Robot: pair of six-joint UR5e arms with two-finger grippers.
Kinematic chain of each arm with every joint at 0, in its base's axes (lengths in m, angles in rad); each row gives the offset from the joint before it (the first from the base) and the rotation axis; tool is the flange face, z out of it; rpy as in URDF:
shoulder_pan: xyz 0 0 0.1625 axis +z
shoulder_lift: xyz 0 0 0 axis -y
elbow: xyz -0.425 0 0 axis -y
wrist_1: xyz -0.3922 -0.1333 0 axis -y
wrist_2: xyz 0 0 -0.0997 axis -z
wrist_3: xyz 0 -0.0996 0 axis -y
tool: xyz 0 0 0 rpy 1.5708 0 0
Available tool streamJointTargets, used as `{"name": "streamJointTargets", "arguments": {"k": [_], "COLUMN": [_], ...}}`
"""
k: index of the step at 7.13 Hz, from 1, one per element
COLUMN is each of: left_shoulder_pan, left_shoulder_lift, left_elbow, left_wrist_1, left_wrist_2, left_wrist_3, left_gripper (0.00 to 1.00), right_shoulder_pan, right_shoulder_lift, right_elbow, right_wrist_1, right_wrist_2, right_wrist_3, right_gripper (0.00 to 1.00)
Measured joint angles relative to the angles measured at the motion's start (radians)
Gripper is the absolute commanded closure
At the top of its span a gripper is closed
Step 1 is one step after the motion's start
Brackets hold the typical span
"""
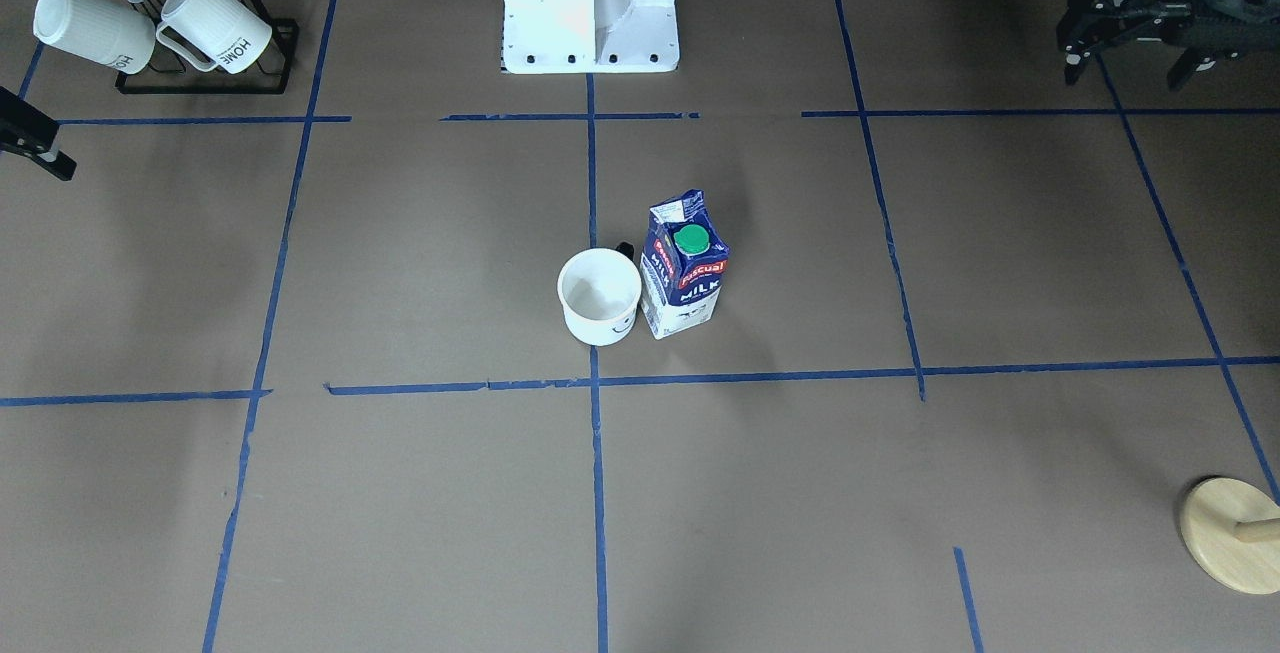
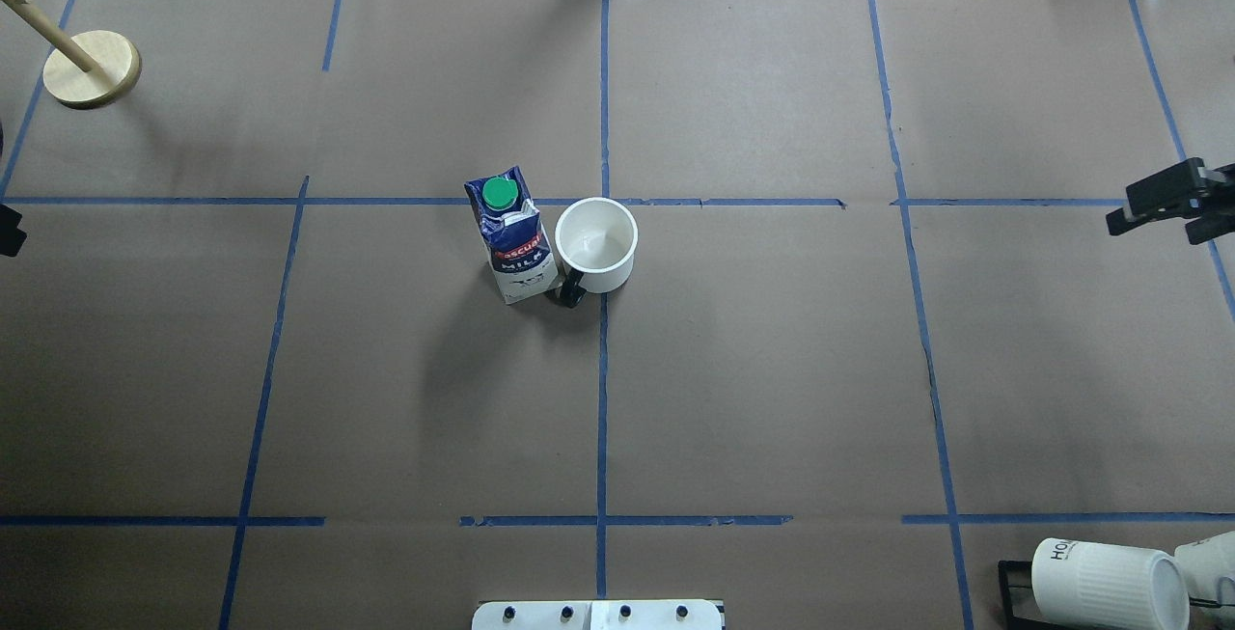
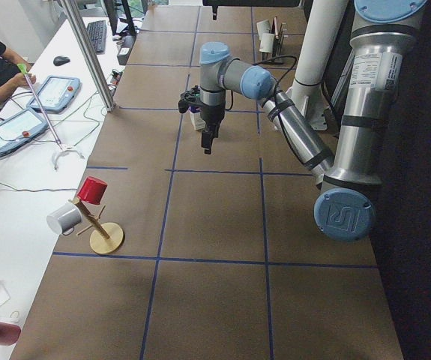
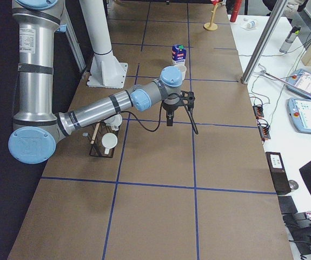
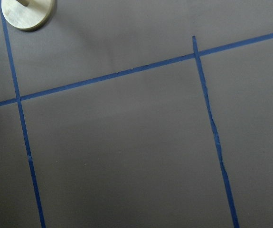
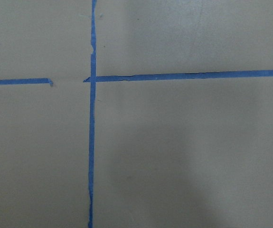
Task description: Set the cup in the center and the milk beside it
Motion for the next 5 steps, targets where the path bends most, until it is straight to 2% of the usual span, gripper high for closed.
{"name": "streamJointTargets", "arguments": {"k": [1, 3, 5], "left_shoulder_pan": [-0.067, -0.257, -0.346], "left_shoulder_lift": [0.003, 0.000, -0.010], "left_elbow": [0.046, 0.219, 0.348], "left_wrist_1": [-0.001, -0.003, -0.017], "left_wrist_2": [-0.034, -0.121, -0.146], "left_wrist_3": [0.105, 0.420, 0.595], "left_gripper": [0.00, 0.00, 0.00], "right_shoulder_pan": [0.034, 0.079, 0.142], "right_shoulder_lift": [-0.010, -0.031, -0.035], "right_elbow": [-0.001, -0.018, -0.045], "right_wrist_1": [-0.005, -0.010, -0.075], "right_wrist_2": [0.003, 0.005, 0.005], "right_wrist_3": [-0.037, -0.134, -0.297], "right_gripper": [0.00, 0.00, 0.00]}}
